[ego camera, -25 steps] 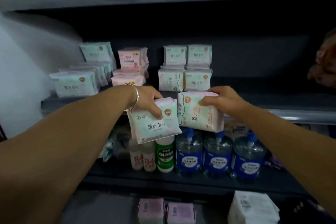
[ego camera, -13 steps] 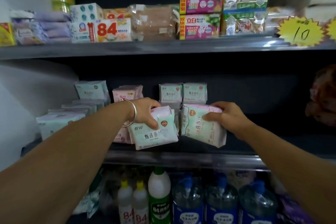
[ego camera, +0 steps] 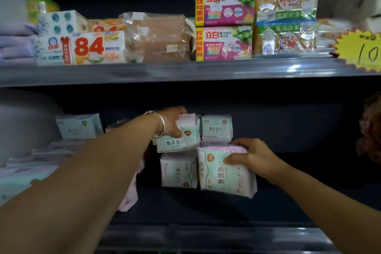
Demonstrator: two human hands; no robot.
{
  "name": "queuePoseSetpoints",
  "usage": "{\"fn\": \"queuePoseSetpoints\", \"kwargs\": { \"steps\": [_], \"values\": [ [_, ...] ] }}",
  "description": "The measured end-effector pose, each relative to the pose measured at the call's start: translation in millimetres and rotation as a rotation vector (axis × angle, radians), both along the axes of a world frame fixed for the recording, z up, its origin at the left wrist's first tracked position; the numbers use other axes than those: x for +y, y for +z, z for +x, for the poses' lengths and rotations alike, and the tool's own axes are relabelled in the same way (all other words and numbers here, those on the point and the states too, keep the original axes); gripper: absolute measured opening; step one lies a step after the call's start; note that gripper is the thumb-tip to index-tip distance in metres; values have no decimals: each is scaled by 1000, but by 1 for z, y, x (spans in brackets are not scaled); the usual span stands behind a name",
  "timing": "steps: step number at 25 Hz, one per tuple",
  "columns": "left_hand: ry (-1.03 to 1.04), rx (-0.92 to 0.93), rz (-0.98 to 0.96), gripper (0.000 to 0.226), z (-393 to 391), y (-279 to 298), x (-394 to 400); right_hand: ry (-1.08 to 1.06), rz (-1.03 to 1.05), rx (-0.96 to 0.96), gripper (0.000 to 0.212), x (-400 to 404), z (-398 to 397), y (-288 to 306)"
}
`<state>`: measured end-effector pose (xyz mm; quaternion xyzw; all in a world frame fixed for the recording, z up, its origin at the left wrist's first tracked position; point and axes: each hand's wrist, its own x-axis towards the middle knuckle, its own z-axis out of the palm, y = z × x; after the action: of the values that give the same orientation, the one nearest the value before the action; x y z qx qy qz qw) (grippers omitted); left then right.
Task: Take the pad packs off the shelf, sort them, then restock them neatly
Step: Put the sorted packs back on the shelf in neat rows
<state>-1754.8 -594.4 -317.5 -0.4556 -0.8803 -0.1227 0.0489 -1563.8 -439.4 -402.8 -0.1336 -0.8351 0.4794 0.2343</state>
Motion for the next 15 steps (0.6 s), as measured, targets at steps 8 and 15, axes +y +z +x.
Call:
{"fn": "queuePoseSetpoints", "kwargs": {
  "steps": [8,15],
  "values": [
    [0,144,-52,76,-57,-19,61,127,-94,6,35,19,-39,-17],
    [60,336,-150,90,-72,-55,79,134,-107,-7,28,25,-52,-23]
  ]
}}
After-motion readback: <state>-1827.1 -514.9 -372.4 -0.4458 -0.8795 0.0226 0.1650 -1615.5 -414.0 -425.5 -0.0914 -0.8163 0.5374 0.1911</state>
